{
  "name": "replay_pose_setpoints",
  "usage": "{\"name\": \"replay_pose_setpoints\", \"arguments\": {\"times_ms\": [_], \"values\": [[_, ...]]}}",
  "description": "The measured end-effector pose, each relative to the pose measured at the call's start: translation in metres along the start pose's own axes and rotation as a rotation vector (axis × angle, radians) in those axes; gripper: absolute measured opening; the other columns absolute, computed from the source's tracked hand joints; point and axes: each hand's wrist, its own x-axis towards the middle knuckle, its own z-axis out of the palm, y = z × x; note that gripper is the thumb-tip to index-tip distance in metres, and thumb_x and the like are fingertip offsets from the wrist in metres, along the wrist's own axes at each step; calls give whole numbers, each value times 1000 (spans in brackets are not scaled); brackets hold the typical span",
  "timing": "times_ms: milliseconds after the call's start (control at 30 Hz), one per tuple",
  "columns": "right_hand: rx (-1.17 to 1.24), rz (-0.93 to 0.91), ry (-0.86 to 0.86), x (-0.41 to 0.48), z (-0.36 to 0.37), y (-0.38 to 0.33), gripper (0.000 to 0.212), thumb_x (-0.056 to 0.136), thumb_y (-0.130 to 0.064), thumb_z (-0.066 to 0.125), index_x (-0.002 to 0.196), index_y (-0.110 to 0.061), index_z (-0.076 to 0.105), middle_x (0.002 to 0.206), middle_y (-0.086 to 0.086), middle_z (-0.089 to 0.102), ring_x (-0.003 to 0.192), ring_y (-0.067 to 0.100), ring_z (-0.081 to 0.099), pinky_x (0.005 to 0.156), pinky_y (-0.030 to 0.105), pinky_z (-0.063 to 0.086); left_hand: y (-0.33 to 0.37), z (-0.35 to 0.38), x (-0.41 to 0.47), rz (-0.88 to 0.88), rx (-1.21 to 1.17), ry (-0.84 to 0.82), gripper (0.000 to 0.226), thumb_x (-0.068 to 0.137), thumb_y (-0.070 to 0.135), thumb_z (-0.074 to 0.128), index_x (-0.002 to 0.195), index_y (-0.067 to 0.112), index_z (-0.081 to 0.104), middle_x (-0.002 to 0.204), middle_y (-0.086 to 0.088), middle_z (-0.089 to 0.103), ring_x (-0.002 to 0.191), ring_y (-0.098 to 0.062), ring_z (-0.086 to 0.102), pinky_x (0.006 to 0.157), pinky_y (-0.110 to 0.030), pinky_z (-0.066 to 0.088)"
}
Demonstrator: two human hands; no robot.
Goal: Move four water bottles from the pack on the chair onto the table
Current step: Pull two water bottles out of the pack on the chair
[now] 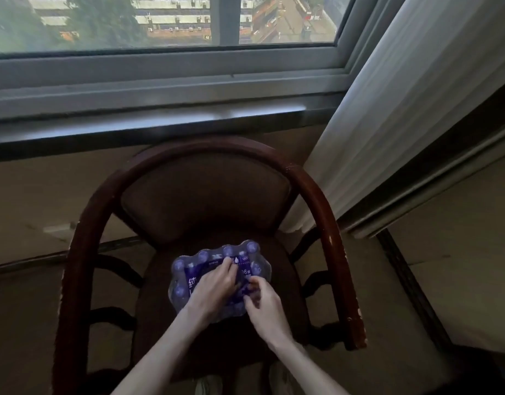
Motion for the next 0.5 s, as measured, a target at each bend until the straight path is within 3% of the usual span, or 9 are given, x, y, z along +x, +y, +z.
{"name": "replay_pose_setpoints", "arguments": {"times_ms": [133, 167, 233, 367, 433, 500], "values": [[133, -108, 106, -7, -2, -17, 55, 78, -43, 76, 127, -34, 51, 121, -24, 56, 117, -4, 54, 96, 14, 46, 8, -67, -32, 235, 169, 68, 34, 76, 48, 49, 89, 26, 72, 103, -1, 61, 88, -16, 62, 73, -28, 51], [170, -141, 126, -8, -4, -23, 64, 73, -52, 77, 129, -33, 51, 123, -24, 56, 119, -3, 54, 97, 16, 45, 8, -83, -40, 230, 133, 95, 38, 78, 49, 46, 90, 24, 72, 101, -2, 61, 87, -17, 62, 72, -28, 52], [203, -174, 123, -10, -11, -33, 83, 65, -60, 81, 135, -31, 47, 131, -22, 53, 126, -2, 50, 103, 19, 44, 9, -115, -50, 150, 11, 147, 36, 92, 40, 48, 111, 15, 64, 109, -7, 58, 90, -21, 64, 73, -33, 55], [161, -208, -7, -10, -22, -54, 106, 59, -56, 87, 147, -31, 33, 143, -22, 43, 133, -7, 40, 111, 26, 40, 12, -167, -65, 264, 6, 190, 38, 93, 30, 62, 121, 5, 61, 110, -10, 57, 77, -22, 67, 64, -35, 57], [167, -271, -52, -10, -23, -70, 108, 59, -54, 88, 148, -33, 30, 139, -28, 41, 130, -16, 38, 108, 19, 40, 19, -185, -73, 351, 55, 194, 40, 88, 26, 70, 121, 5, 62, 106, -10, 60, 72, -17, 66, 60, -27, 57], [240, -353, -66, -11, -19, -82, 102, 62, -42, 90, 146, -25, 34, 133, -23, 51, 124, -12, 48, 101, 17, 46, 26, -193, -79, 366, 61, 198, 42, 89, 25, 68, 125, 5, 60, 108, -9, 59, 74, -14, 64, 62, -21, 53]]}}
